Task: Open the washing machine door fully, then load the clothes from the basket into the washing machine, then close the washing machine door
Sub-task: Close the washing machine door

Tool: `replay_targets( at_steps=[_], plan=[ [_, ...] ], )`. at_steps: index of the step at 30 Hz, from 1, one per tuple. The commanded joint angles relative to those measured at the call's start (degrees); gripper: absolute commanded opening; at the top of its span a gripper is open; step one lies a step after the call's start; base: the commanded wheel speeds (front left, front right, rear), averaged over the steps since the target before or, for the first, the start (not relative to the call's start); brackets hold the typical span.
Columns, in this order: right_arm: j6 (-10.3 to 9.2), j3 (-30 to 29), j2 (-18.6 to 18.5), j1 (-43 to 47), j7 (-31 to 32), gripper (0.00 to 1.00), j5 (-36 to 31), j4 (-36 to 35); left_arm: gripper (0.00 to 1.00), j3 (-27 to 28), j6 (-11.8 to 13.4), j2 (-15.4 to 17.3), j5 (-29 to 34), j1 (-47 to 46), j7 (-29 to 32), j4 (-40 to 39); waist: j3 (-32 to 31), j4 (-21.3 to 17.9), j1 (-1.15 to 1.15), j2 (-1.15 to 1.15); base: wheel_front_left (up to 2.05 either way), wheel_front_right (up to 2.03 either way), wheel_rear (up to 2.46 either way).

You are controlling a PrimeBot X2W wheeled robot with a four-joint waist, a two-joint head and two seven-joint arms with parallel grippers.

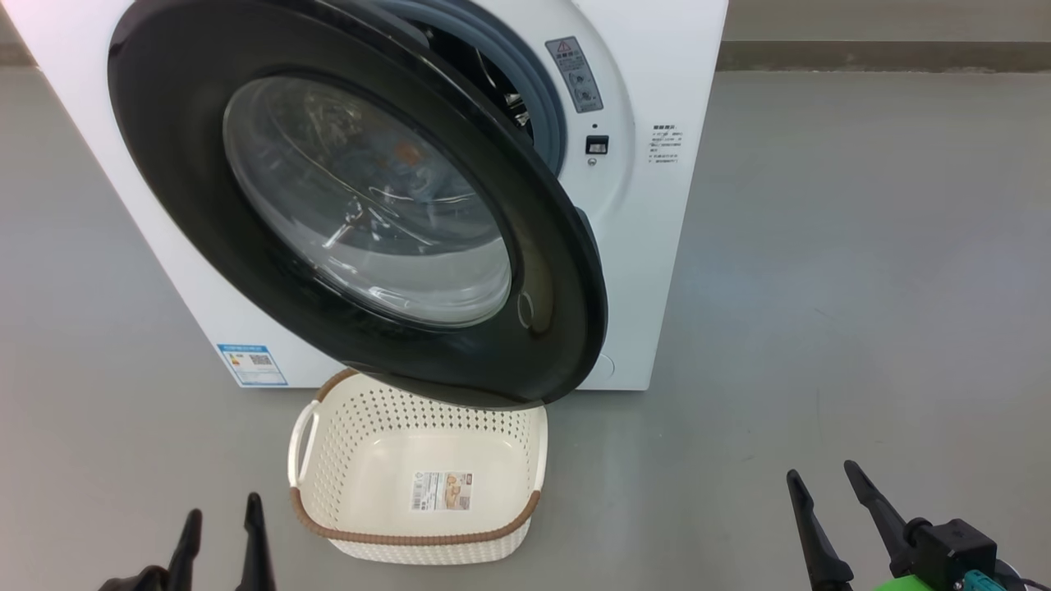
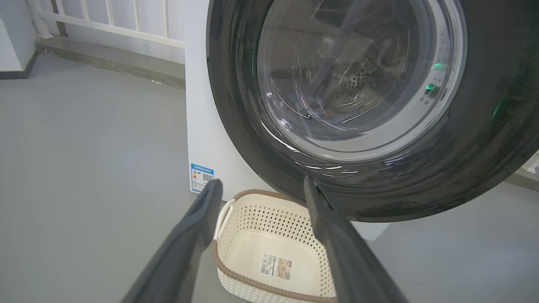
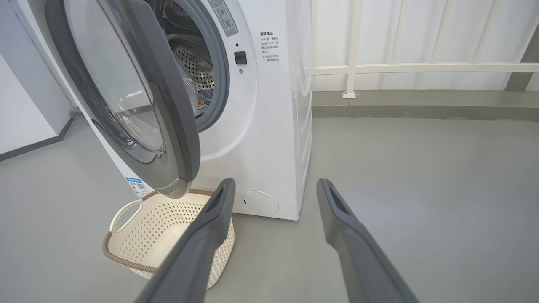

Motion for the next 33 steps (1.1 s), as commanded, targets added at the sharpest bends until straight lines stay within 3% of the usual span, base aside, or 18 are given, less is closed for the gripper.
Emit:
replay_targets(
  at_steps=[1, 24, 25, 26, 28, 33],
  plan=[
    [0.09, 1.4, -0.8, -0.7, -0.3, 1.00, -0.3, -1.4, 1.00, 2.4, -0.3, 0.7, 0.6, -0.8, -0.7, -1.5, 0.0, 0.0, 0.00, 0.00, 0.00, 0.00, 0.00],
    [0.09, -0.5, -1.1, -1.7, -0.3, 1.00, -3.4, 1.5, 1.00, 5.1, -2.9, -0.5, 2.8, -0.7, -0.7, -1.6, 0.3, -0.1, 0.00, 0.00, 0.00, 0.00, 0.00],
    [0.09, -0.9, -1.0, -1.8, -0.3, 0.88, -3.5, 1.7, 1.00, 5.0, -2.8, -0.5, 2.8, -0.7, -0.7, -1.7, 0.3, -0.1, 0.00, 0.00, 0.00, 0.00, 0.00],
    [0.09, -1.2, -0.9, -1.9, -0.3, 0.48, -3.6, 2.0, 1.00, 4.9, -2.8, -0.5, 2.8, -0.7, -0.7, -1.7, 0.4, 0.0, 0.00, 0.00, 0.00, 0.00, 0.00],
    [0.09, -1.9, -0.7, -2.0, -0.3, 0.00, -3.6, 2.5, 1.00, 4.7, -2.7, -0.5, 2.8, -0.6, -0.7, -1.8, 0.4, 0.1, 0.00, 0.00, 0.00, 0.00, 0.00],
    [0.09, -3.2, -0.3, -2.7, -0.3, 0.00, -3.4, 4.6, 1.00, 4.3, -2.7, -0.5, 2.7, -0.5, -0.7, -2.0, 0.4, 0.4, 0.00, 0.00, 0.00, 0.00, 0.00]
  ],
)
